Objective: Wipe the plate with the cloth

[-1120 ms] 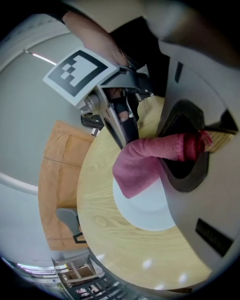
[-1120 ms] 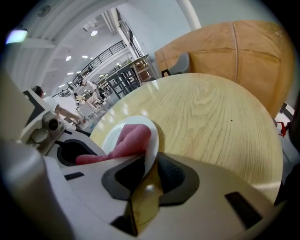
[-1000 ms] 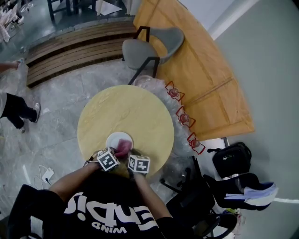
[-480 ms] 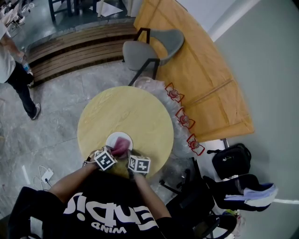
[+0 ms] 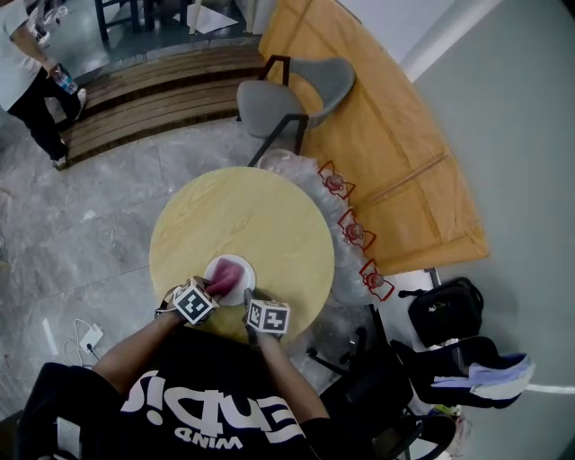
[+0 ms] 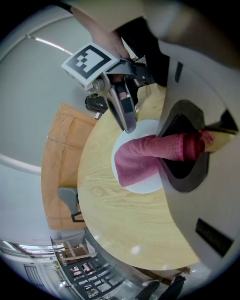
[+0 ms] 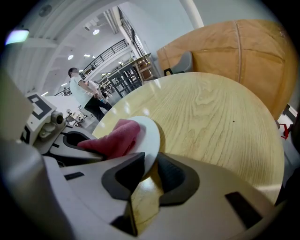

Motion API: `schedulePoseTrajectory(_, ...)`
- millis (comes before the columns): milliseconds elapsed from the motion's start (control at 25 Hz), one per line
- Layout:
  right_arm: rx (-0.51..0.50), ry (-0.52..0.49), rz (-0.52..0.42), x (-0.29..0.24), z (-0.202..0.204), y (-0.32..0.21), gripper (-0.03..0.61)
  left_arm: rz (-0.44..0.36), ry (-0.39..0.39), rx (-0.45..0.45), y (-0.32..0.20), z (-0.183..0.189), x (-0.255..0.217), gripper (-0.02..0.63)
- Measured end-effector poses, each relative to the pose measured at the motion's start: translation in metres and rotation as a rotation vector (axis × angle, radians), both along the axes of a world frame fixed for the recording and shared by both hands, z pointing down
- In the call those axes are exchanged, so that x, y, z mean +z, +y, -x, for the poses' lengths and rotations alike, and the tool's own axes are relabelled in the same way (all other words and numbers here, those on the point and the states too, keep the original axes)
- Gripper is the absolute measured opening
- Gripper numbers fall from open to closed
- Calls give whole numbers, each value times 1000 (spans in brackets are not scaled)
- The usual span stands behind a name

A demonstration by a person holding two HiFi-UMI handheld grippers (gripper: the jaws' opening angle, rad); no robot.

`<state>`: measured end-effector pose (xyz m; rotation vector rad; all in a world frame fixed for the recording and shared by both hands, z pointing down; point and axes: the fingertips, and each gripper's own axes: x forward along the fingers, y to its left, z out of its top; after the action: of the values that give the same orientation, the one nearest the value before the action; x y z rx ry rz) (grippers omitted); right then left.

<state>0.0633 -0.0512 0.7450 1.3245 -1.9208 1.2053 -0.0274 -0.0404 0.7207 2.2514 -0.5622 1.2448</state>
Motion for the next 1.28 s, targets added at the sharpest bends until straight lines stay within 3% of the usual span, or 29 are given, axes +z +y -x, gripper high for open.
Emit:
schedulePoseTrajectory(920, -65, -1, 1, -17, -14, 3, 101, -53, -66, -85, -31, 46, -15, 52)
schedulePoseTrajectory(1120, -42, -59, -100, -65, -22, -11, 101, -123, 1, -134, -54, 50, -59, 52)
schedulePoseTrajectory(1280, -23, -41, -303, -131, -21, -27, 84, -218, 93, -168, -69, 45, -109, 52)
